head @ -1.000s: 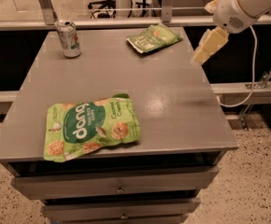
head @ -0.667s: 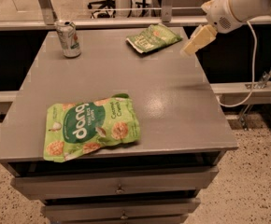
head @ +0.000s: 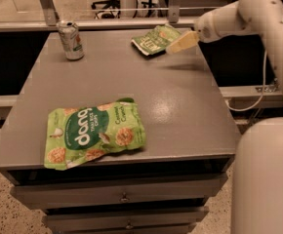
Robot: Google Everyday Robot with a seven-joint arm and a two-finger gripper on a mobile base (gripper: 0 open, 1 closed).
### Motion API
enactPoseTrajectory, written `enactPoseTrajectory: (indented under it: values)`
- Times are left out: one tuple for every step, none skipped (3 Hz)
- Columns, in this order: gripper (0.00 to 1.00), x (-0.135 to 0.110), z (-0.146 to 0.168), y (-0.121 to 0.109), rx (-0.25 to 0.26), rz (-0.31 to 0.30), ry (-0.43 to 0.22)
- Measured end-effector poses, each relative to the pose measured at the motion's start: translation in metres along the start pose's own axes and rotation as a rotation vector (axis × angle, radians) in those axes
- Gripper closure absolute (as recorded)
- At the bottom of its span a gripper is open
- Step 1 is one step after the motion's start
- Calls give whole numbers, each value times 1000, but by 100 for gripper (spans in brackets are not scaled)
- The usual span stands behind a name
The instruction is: Pick green jalapeno chip bag
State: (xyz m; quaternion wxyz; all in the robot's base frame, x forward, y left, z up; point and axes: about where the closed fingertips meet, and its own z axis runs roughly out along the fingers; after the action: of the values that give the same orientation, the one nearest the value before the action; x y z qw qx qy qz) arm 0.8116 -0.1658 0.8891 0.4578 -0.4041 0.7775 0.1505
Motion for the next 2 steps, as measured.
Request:
enactPoseTrajectory:
  values:
    - [0, 1, 40, -16, 63, 41, 34]
    - [2, 2, 61, -23, 109, 73, 57]
